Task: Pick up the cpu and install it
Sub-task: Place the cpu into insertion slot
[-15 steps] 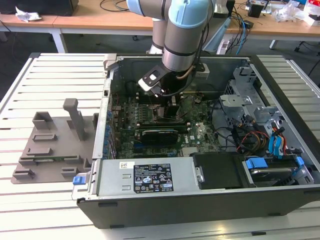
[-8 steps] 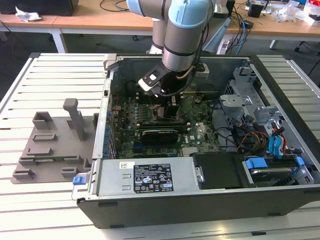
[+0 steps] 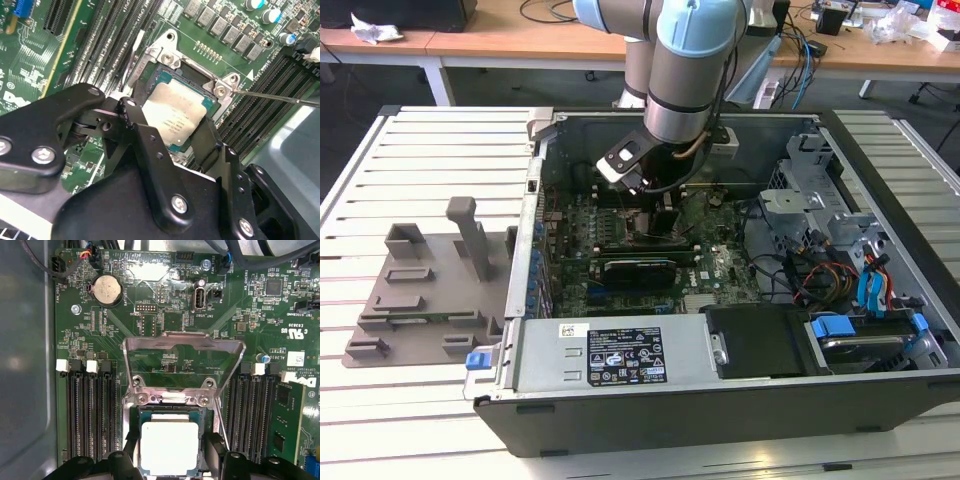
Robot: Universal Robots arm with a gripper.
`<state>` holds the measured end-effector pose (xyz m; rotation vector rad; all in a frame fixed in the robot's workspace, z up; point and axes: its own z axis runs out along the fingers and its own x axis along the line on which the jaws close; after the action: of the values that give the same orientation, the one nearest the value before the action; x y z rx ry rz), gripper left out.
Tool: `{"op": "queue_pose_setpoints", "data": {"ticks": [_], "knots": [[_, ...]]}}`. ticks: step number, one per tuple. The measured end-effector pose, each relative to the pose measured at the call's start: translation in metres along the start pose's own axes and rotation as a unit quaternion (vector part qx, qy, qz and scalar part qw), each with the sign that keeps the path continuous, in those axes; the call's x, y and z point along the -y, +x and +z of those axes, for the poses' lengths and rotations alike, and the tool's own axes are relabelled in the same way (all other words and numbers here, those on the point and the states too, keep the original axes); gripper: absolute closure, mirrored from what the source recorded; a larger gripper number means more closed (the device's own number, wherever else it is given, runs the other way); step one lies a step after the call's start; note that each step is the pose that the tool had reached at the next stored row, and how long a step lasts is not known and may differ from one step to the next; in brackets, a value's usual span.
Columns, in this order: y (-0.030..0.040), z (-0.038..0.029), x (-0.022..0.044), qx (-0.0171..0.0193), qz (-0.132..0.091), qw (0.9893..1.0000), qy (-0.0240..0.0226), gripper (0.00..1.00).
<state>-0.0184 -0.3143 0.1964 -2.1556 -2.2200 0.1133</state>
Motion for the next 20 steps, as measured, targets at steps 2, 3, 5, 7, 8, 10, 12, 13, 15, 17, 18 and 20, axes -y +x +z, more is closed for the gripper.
{"op": "queue_pose_setpoints", "data": {"ticks": [2, 3, 5, 7, 8, 10, 12, 13, 15, 17, 18, 20], "knots": [[-0.0018, 0.0001, 0.0001, 0.0, 0.0, 1.0, 0.0, 0.37], [-0.0016, -0.0002, 0.0001, -0.0028, 0.0, 1.0, -0.0001, 0.37], [-0.0004, -0.0002, 0.0, -0.0154, -0.001, 0.9999, -0.0005, 0.37], [-0.0004, -0.0034, 0.0003, -0.0166, -0.001, 0.9999, -0.0005, 0.37], [-0.0005, -0.0093, 0.0007, -0.0166, -0.001, 0.9999, -0.0005, 0.37], [-0.0007, -0.0192, 0.0016, -0.0166, -0.001, 0.9999, -0.0006, 0.37], [-0.0004, -0.0367, 0.003, -0.0165, -0.001, 0.9999, -0.0005, 0.52], [-0.0005, -0.0422, 0.0035, -0.0161, -0.001, 0.9999, -0.0005, 0.58], [-0.0004, -0.0491, 0.004, -0.0158, -0.001, 0.9999, -0.0005, 0.76], [-0.0004, -0.0553, 0.0046, -0.0155, -0.001, 0.9999, -0.0005, 0.89], [-0.0005, -0.0589, 0.0049, -0.0155, -0.001, 0.9999, -0.0005, 0.89], [-0.0006, -0.0617, 0.0051, -0.0155, -0.001, 0.9999, -0.0005, 0.89]]}}
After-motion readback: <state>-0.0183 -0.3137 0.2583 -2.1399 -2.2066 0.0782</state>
